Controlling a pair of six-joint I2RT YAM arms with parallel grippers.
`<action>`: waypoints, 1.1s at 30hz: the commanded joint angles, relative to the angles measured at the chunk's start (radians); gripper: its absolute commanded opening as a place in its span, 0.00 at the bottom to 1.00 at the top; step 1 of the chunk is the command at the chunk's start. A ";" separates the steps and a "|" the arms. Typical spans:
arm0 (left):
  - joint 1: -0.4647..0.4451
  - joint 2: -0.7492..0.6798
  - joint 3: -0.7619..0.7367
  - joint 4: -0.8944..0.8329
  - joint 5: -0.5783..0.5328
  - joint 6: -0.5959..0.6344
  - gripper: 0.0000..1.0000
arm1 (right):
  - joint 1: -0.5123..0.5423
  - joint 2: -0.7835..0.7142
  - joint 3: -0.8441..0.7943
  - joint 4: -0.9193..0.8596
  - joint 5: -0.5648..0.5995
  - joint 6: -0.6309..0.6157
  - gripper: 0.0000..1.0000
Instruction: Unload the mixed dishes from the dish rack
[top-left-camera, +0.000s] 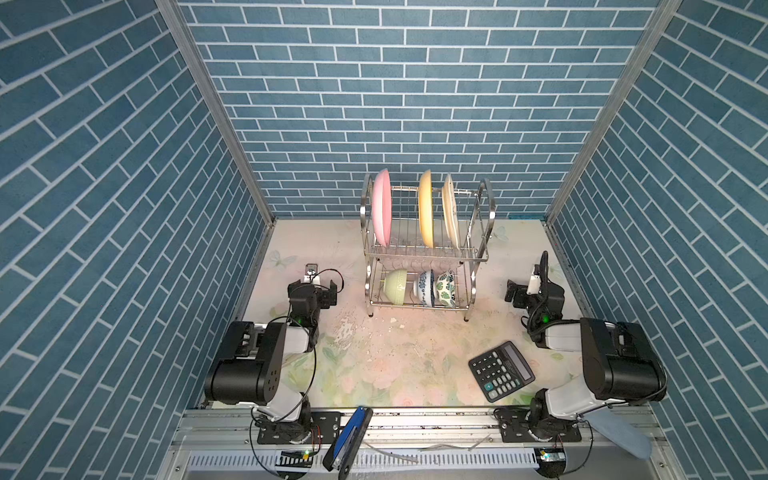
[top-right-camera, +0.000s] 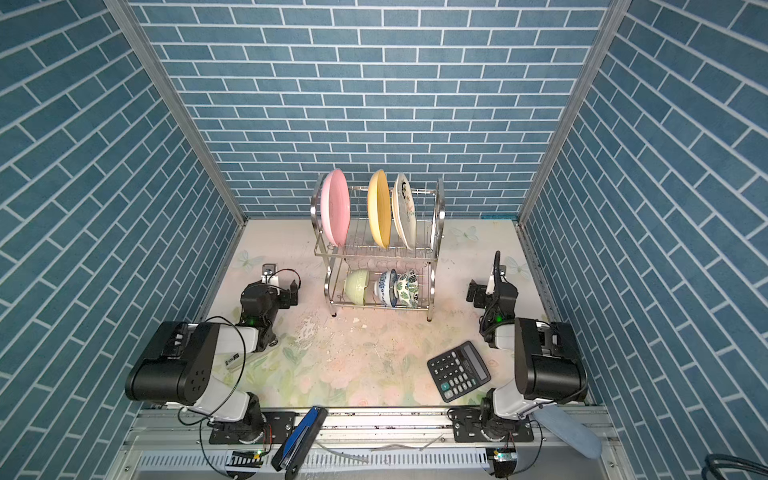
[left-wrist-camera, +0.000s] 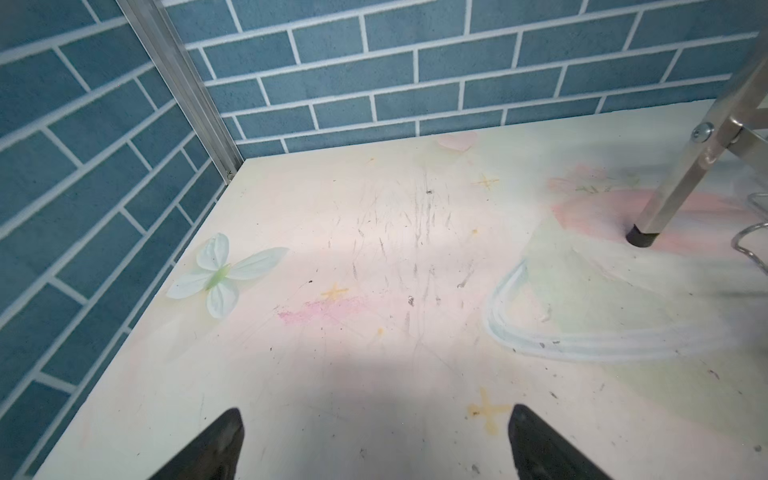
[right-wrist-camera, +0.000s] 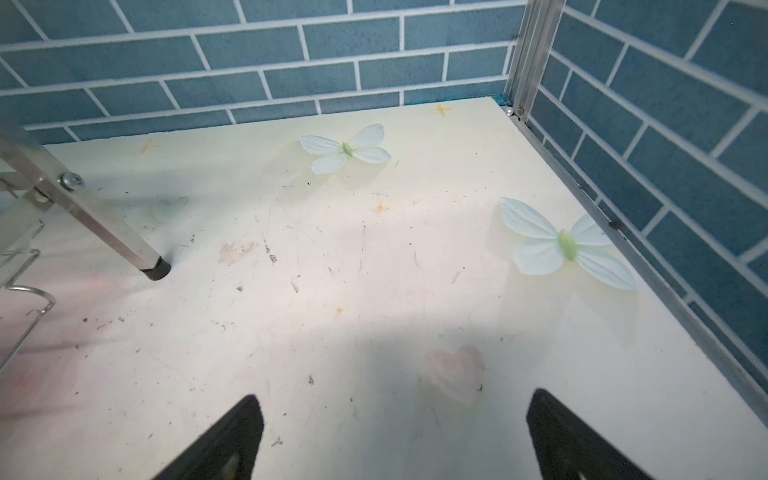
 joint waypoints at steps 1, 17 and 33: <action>0.007 0.000 0.013 -0.001 -0.007 -0.006 1.00 | -0.006 0.008 0.011 0.012 -0.018 -0.031 0.99; 0.007 0.000 0.013 -0.001 -0.004 -0.007 1.00 | -0.005 0.009 0.011 0.011 -0.019 -0.030 0.99; 0.006 -0.103 0.035 -0.122 -0.003 -0.001 1.00 | -0.003 -0.113 0.088 -0.220 0.025 -0.022 0.99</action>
